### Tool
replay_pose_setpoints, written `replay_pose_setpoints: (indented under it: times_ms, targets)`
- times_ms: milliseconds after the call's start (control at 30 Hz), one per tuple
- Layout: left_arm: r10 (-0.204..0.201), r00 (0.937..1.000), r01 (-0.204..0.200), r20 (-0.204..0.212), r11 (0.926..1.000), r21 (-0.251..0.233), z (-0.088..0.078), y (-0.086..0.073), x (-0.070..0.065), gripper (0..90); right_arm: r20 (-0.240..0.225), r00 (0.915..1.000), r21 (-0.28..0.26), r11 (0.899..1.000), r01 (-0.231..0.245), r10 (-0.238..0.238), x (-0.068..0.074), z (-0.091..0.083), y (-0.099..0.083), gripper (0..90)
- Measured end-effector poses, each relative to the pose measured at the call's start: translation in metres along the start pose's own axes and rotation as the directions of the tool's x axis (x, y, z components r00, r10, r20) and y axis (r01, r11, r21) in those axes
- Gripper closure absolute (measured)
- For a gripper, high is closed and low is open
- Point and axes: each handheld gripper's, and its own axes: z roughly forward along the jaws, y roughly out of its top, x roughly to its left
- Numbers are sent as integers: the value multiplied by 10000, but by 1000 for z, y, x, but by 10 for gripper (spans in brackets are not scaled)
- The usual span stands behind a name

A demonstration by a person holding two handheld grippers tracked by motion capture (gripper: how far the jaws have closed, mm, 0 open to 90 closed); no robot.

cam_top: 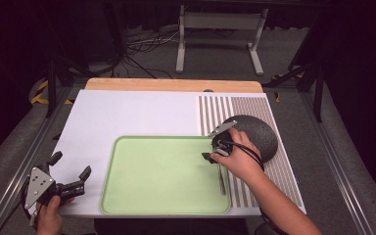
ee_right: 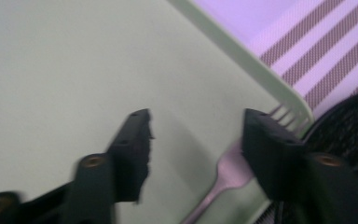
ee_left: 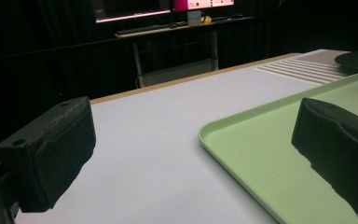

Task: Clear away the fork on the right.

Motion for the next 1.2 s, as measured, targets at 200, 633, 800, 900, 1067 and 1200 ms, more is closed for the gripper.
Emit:
replay_pose_setpoints:
  times_ms: [200, 633, 800, 900, 1067, 1200]
  targets:
    - [-3, 10000, 3, 9, 10000, -6, 0, 0, 0, 3, -237, 9996, -803, 9966, 159, -179, 6, -16, 7, 153]
    - [28, 10000, -28, -4, 10000, -17, 0, 0, 0, 3, -279, 9962, -2089, 9750, 753, -829, 9, -46, 0, 116]
    - [26, 10000, -26, -5, 10000, -34, 0, 0, 0, 3, -278, 9943, -2847, 9543, 912, -1034, 7, -59, -12, 105]
    - [33, 10000, -33, -5, 10000, -35, 0, 0, 0, 3, -248, 9945, -3115, 9460, 891, -1018, 5, -64, -19, 101]
    - [-1, 10000, 1, -5, 10000, -37, 0, 0, 0, 3, -112, 9968, -3668, 9277, 690, -786, -2, -76, -36, 101]
    - [-36, 10000, 36, -7, 10000, -22, 0, 0, 0, 3, 28, 9974, -4254, 9025, 669, -726, -8, -84, -49, 100]
